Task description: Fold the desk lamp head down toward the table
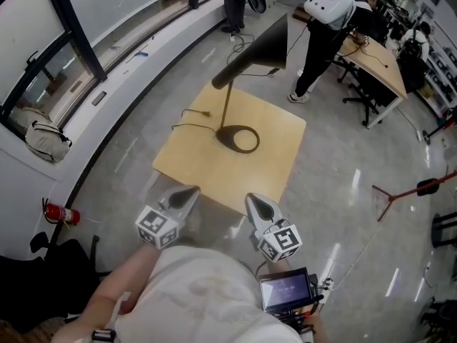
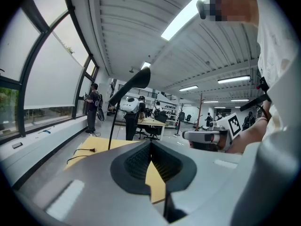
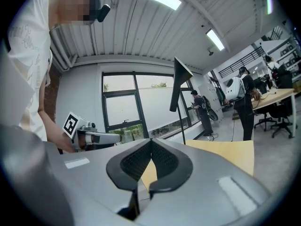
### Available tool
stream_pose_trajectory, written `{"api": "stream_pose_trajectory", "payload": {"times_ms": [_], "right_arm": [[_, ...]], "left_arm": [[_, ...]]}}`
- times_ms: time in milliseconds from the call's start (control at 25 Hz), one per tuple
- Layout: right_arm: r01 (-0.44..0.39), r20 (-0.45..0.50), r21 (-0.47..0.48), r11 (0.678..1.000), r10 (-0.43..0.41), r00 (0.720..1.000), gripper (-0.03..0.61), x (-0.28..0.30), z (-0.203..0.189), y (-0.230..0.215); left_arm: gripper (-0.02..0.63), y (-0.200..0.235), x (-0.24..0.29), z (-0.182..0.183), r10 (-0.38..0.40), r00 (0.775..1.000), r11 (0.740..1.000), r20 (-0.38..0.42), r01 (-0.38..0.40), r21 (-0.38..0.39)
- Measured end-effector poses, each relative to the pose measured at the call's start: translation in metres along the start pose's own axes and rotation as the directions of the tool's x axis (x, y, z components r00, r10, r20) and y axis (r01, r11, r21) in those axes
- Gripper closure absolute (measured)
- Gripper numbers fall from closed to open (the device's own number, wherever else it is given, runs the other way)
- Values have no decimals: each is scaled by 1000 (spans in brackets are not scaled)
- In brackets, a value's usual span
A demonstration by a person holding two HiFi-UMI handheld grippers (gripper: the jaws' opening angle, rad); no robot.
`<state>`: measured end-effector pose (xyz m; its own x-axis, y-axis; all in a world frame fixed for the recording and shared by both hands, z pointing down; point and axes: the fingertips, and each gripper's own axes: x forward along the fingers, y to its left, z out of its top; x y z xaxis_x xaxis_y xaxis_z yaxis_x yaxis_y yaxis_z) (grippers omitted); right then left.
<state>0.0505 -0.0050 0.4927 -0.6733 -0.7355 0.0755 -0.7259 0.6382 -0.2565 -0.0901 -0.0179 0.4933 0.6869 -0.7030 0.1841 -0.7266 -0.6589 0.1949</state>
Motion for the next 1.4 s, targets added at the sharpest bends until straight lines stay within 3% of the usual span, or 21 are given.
{"api": "stream_pose_trajectory", "payload": {"times_ms": [520,1000,1400], "right_arm": [[84,3,-56,995,-84,996,565,36,27,-36],[183,48,-136,974,-178,983,565,74,87,-79],[233,105,-222,947,-215,971,565,99,147,-88]], "left_arm": [[612,45,46,20,-71,997,998,19,71,4],[612,92,94,45,-158,987,986,29,157,49],[612,120,133,68,-241,969,969,53,237,70]]}}
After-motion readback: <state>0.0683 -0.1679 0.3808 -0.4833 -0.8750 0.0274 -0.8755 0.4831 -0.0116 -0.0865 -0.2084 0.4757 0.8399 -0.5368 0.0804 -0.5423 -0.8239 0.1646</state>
